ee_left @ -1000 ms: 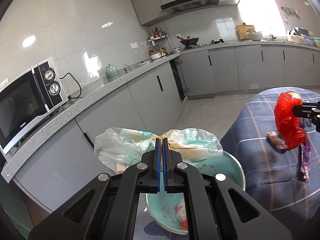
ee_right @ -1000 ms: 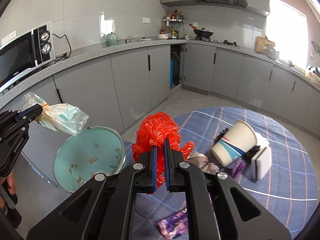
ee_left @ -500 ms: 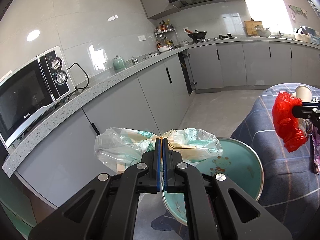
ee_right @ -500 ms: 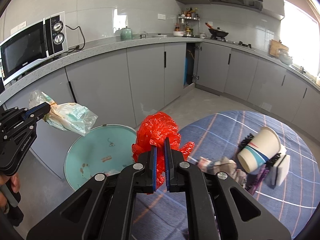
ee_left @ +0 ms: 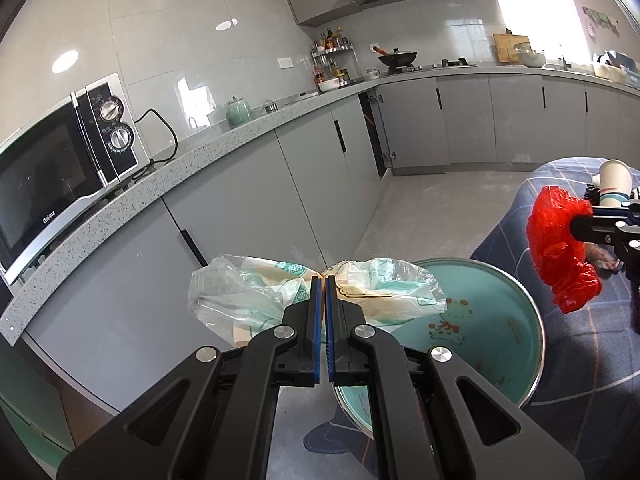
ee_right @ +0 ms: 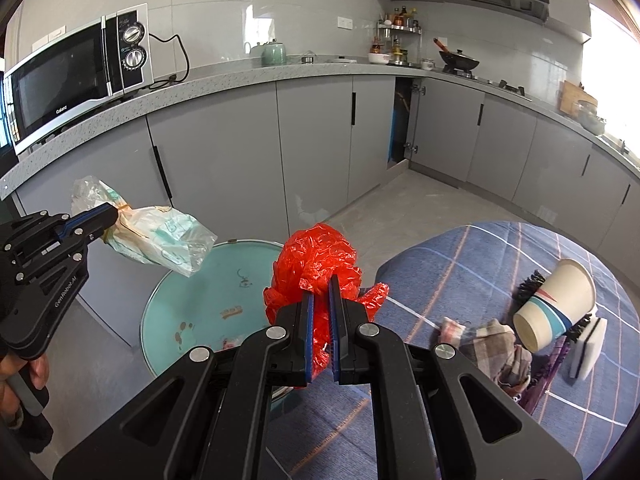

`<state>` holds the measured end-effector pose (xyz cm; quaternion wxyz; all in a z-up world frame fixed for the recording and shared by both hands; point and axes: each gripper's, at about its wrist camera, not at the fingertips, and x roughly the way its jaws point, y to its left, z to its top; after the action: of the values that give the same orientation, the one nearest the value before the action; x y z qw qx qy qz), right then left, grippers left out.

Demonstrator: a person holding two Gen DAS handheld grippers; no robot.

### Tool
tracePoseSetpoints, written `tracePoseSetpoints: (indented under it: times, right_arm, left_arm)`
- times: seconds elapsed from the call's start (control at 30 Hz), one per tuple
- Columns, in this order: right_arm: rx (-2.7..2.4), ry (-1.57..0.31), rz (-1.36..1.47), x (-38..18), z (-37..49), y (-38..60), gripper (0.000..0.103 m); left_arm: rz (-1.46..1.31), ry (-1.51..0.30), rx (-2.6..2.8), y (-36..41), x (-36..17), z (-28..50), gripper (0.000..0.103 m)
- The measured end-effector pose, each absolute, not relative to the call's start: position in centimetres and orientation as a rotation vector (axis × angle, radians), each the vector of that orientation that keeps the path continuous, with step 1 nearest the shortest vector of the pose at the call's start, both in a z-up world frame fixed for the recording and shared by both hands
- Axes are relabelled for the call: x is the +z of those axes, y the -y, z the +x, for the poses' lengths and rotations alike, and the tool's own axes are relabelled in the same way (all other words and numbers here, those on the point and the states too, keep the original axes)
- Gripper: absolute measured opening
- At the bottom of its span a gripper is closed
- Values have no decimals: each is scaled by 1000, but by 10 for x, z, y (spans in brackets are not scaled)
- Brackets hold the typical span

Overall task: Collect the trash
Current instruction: 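Open both tools to drop the two bags into the teal bin, then move both open tools back over the remaining table trash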

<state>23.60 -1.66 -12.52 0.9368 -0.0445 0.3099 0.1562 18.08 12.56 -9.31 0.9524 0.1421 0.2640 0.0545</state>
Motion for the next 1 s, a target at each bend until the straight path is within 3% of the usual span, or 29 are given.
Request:
tracePoseSetpoints:
  times: [0.57,0.67,0.73,0.77,0.8,0.87,0.93,1.0]
  right_arm:
    - [376,-639,-102,-132,238,-3,8]
    - [390,-640,-101,-134,238,-5,10]
    - [393,-643,-95,-136,239,-5,21]
    - [391,-643,-91,-137,240,-5,27]
    - [383,-640,-88,-137,240,-4,40]
    - [384,-643,-81,-137,240,-2,41]
    - [374,-640,-84,-137,239,0,41]
    - [370,-642,-75,-136,239,4,41]
  left_arm:
    - [297,-558,85,-125,-102,184,3]
    - [303,-562,83,-123,-103,185,7]
    - [301,-565,89,-122,-105,185,19]
    - [303,-564,91,-123,-106,185,32]
    - [308,-564,92,-122,-106,185,45]
    - [312,-558,102,-121,-107,184,54]
    - [309,-561,97,-121,-107,184,54]
    - [310,-560,107,-120,-108,183,63]
